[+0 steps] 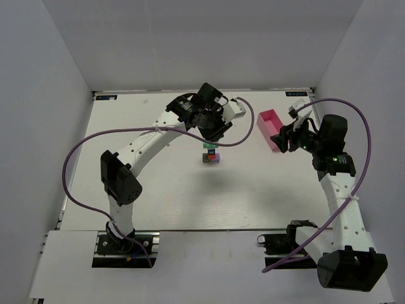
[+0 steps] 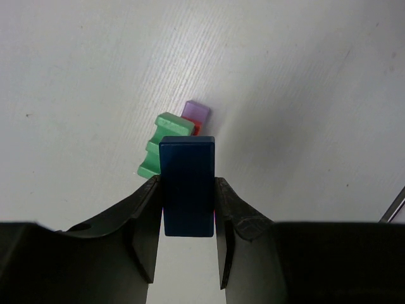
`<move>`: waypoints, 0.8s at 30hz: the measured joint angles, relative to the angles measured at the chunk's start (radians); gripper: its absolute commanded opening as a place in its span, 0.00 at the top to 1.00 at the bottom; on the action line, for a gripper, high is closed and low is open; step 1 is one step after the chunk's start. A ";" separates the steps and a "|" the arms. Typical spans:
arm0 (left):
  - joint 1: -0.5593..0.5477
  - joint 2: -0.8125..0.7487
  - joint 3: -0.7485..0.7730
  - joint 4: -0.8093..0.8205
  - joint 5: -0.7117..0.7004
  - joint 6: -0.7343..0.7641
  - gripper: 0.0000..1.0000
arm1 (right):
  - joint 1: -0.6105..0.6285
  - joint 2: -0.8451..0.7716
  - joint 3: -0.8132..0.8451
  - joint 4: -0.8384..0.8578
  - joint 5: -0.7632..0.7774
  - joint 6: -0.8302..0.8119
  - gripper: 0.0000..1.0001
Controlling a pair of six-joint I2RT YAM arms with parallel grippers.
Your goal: Build the wood block tower
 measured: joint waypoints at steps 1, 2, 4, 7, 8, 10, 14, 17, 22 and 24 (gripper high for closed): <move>0.002 0.000 -0.014 -0.003 0.009 0.021 0.92 | 0.000 -0.002 0.000 0.000 -0.003 0.000 0.42; 0.003 0.000 -0.027 -0.006 0.016 0.038 0.92 | 0.000 -0.002 -0.001 0.000 -0.005 -0.001 0.42; 0.003 0.000 -0.043 -0.013 0.026 0.073 0.92 | 0.000 -0.003 -0.004 0.000 -0.008 -0.002 0.42; 0.003 0.000 -0.045 -0.016 0.037 0.120 0.92 | -0.001 -0.008 -0.017 -0.003 -0.016 -0.002 0.42; 0.003 0.000 -0.045 -0.016 0.039 0.135 0.92 | -0.002 -0.008 -0.018 -0.003 -0.018 -0.002 0.42; 0.003 0.000 -0.045 -0.021 0.040 0.166 0.92 | -0.004 -0.008 -0.019 -0.004 -0.022 -0.002 0.42; 0.007 0.000 -0.045 -0.021 0.058 0.227 0.92 | -0.006 -0.008 -0.019 -0.004 -0.025 -0.002 0.42; 0.017 0.000 -0.045 -0.015 0.077 0.265 0.92 | -0.006 -0.008 -0.019 -0.004 -0.026 -0.002 0.40; 0.050 0.000 -0.045 -0.002 0.128 0.312 0.92 | -0.006 -0.008 -0.019 -0.004 -0.029 -0.003 0.40; 0.066 0.001 -0.045 -0.003 0.152 0.327 0.91 | -0.006 -0.008 -0.019 -0.004 -0.029 -0.003 0.40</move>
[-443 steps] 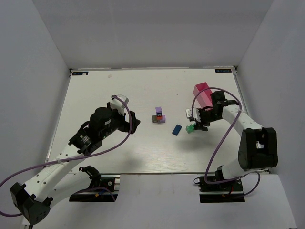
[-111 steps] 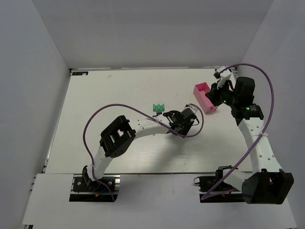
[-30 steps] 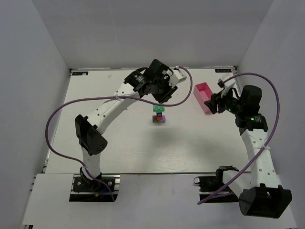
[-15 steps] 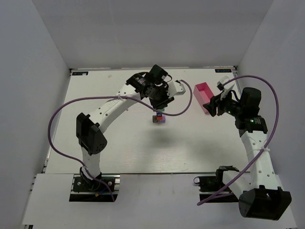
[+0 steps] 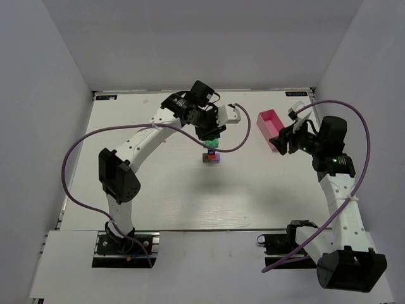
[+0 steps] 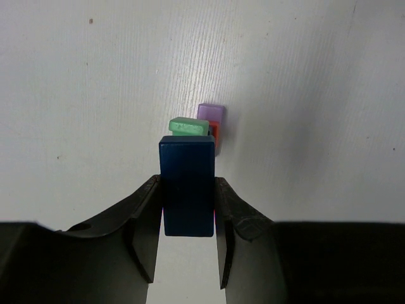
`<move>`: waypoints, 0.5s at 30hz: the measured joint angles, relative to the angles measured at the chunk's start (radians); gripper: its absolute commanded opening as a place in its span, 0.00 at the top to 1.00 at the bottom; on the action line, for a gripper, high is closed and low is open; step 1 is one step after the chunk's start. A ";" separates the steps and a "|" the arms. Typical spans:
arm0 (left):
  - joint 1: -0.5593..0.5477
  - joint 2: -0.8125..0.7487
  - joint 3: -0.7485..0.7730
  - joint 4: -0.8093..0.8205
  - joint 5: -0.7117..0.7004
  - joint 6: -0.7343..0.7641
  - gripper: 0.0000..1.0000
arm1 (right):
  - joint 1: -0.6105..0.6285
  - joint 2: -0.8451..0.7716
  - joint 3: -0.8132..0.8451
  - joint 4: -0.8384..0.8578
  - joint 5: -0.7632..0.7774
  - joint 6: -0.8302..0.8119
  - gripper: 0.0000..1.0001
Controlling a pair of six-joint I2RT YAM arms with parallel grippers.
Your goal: Build the wood block tower
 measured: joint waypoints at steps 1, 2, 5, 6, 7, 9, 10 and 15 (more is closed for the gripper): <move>0.009 0.001 0.000 0.000 0.013 0.008 0.91 | 0.000 0.000 0.000 0.000 0.000 0.000 0.40; 0.016 0.002 0.000 -0.001 0.026 0.017 0.91 | 0.000 0.000 0.000 0.000 0.000 0.000 0.40; 0.035 0.020 0.010 -0.018 0.071 0.045 0.90 | 0.000 0.002 0.000 0.000 -0.003 0.000 0.40; 0.040 0.036 0.022 -0.030 0.079 0.054 0.90 | -0.001 0.002 0.000 0.000 -0.004 0.000 0.40; 0.044 0.055 0.036 -0.040 0.087 0.063 0.90 | -0.001 0.003 0.000 0.000 -0.005 0.000 0.39; 0.048 0.090 0.050 -0.049 0.098 0.079 0.90 | -0.001 0.004 0.000 0.000 -0.008 -0.001 0.39; 0.048 0.105 0.054 -0.058 0.100 0.085 0.90 | -0.001 0.005 0.000 0.000 -0.008 -0.001 0.39; 0.049 0.163 0.069 -0.089 0.104 0.102 0.90 | -0.006 0.008 0.000 -0.001 -0.015 -0.001 0.39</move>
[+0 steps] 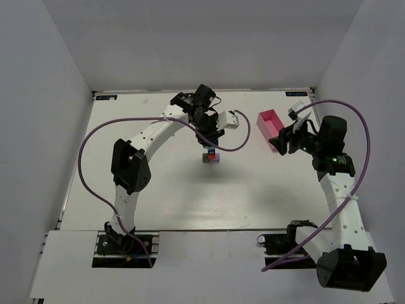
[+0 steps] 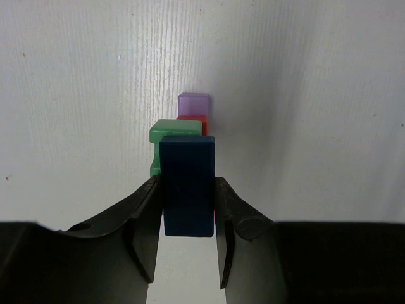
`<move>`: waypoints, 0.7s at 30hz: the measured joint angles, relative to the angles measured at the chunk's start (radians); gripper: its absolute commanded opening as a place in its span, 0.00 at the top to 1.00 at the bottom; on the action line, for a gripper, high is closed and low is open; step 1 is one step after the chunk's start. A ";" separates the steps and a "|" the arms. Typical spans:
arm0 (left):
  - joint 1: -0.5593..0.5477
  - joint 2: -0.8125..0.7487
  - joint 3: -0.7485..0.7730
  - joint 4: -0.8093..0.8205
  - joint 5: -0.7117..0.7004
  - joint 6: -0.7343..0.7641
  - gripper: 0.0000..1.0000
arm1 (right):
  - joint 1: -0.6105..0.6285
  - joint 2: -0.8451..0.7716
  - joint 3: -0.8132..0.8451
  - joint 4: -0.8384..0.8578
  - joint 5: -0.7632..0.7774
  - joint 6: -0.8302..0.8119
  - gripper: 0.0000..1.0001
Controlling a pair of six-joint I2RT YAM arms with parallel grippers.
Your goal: Build the wood block tower
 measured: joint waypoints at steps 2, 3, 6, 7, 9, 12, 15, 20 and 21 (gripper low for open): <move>0.000 0.003 0.000 -0.008 0.000 0.003 0.90 | 0.000 0.000 0.000 0.000 0.000 0.000 0.39; 0.000 0.003 0.003 -0.013 0.000 0.005 0.90 | 0.000 0.000 0.000 0.000 -0.001 0.000 0.39; 0.000 0.003 0.013 -0.014 0.000 0.008 0.89 | -0.001 0.000 0.000 0.000 -0.003 0.000 0.39; 0.000 0.002 0.014 -0.015 0.000 0.009 0.88 | -0.001 0.000 0.000 0.000 -0.003 0.000 0.39; 0.000 0.002 0.014 -0.015 0.000 0.010 0.86 | -0.001 0.000 0.000 0.000 -0.003 0.000 0.39; 0.000 0.002 0.015 -0.014 0.000 0.010 0.86 | -0.002 0.000 0.000 -0.001 -0.003 0.000 0.39; 0.000 0.002 0.015 -0.014 0.000 0.010 0.86 | -0.002 0.000 0.000 -0.001 -0.003 0.000 0.39; 0.000 0.002 0.015 -0.013 0.001 0.009 0.85 | -0.006 0.000 -0.002 -0.002 -0.004 -0.001 0.39; 0.000 0.002 0.016 -0.012 0.001 0.009 0.85 | -0.007 0.000 -0.002 -0.002 -0.004 -0.001 0.39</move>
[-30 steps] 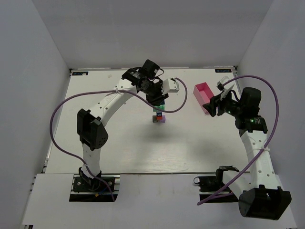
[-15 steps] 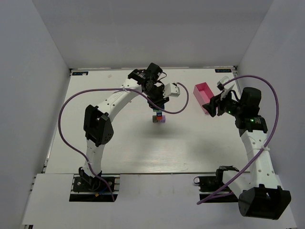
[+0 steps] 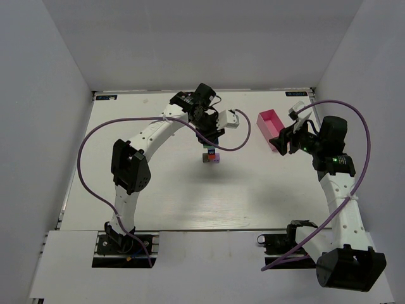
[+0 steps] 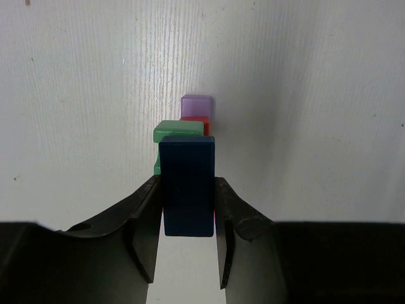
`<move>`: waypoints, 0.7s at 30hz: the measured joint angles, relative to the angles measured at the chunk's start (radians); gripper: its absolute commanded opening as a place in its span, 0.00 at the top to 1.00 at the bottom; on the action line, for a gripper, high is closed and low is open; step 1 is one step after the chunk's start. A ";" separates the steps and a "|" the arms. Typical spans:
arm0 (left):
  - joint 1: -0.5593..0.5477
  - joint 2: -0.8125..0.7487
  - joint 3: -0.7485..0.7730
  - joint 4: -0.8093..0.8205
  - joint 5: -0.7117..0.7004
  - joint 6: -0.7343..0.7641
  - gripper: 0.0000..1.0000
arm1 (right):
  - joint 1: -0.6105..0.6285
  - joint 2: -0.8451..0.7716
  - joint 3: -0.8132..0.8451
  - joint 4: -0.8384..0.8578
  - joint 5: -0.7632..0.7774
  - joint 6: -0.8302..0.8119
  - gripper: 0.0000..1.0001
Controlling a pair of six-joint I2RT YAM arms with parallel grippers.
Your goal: Build the wood block tower
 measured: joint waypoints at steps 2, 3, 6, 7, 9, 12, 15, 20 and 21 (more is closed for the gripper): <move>0.000 0.000 0.002 0.001 0.000 0.000 0.85 | -0.001 0.000 0.000 0.000 0.000 0.000 0.39; 0.000 0.000 0.004 0.001 0.000 0.000 0.85 | -0.001 0.000 0.000 0.000 0.000 -0.001 0.39; 0.000 0.000 0.008 0.009 0.000 0.000 0.85 | -0.001 0.000 -0.003 0.000 0.000 -0.003 0.39; 0.000 0.000 0.009 0.011 0.000 0.000 0.85 | -0.001 0.000 -0.004 -0.001 0.000 -0.003 0.39; 0.003 0.000 0.010 0.016 0.000 0.000 0.85 | -0.001 0.001 -0.006 -0.001 0.000 -0.003 0.39; 0.005 0.000 0.011 0.019 0.000 0.000 0.85 | -0.001 0.001 -0.006 -0.001 -0.002 -0.003 0.39; 0.006 0.000 0.011 0.019 0.000 0.000 0.85 | -0.002 0.001 -0.006 -0.001 -0.003 -0.003 0.39; 0.007 0.000 0.011 0.023 -0.001 0.000 0.84 | -0.002 0.001 -0.006 -0.001 -0.003 -0.004 0.39; 0.007 0.000 0.011 0.023 -0.001 0.000 0.84 | -0.002 0.001 -0.006 -0.001 -0.003 -0.004 0.39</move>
